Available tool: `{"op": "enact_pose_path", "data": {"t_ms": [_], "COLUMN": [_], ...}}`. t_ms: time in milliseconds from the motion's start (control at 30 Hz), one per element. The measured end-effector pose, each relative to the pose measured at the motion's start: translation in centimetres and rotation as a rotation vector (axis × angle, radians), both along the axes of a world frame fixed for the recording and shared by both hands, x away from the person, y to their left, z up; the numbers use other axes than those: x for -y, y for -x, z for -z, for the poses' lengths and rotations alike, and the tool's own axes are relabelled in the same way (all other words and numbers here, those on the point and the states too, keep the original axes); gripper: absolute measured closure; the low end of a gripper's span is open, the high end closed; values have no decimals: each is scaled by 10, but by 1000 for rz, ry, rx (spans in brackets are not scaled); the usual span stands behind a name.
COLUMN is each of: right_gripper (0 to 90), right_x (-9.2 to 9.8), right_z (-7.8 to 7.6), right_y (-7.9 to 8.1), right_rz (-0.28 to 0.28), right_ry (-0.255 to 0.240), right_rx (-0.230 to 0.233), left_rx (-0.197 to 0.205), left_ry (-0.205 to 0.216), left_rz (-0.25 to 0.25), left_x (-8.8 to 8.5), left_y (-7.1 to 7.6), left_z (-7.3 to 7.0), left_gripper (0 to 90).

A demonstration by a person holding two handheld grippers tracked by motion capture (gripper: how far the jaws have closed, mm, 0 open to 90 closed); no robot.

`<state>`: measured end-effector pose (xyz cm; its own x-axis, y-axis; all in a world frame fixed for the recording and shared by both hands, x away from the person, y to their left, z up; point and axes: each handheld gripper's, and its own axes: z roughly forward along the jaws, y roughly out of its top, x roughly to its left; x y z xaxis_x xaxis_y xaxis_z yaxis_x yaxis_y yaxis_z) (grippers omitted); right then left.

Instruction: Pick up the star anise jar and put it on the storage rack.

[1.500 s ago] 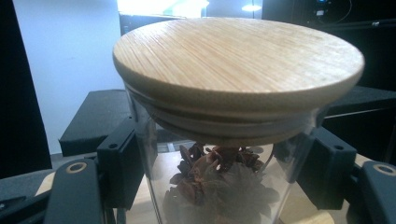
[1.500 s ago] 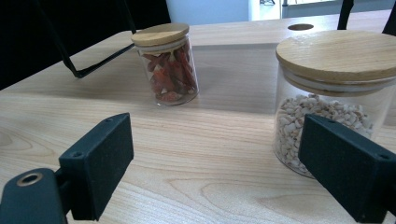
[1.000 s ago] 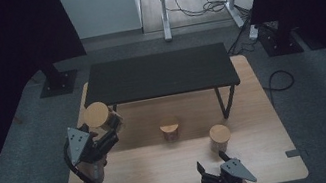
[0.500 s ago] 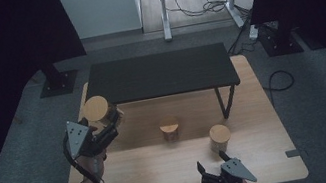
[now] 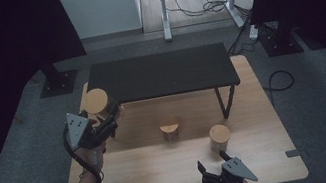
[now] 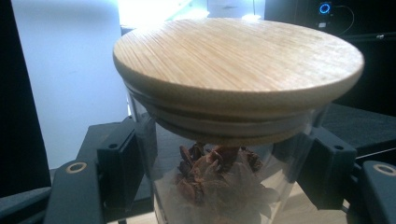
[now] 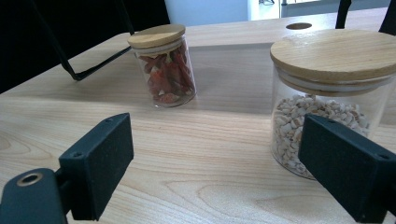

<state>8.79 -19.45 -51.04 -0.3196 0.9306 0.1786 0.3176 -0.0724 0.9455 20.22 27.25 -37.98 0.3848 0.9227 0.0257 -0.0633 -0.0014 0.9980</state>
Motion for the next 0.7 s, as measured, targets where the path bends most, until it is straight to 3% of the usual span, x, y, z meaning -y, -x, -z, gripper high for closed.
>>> {"op": "enact_pose_path", "data": {"t_ms": [700], "right_gripper": [101], "right_x": [9], "right_z": [-1], "right_y": [-4], "right_rz": [15], "right_ry": [-37], "right_rx": [-20], "left_rx": [18], "left_ry": [-6], "left_rz": [-11], "left_x": [7], "left_y": [-40], "left_z": [-19], "left_gripper": [266]}}
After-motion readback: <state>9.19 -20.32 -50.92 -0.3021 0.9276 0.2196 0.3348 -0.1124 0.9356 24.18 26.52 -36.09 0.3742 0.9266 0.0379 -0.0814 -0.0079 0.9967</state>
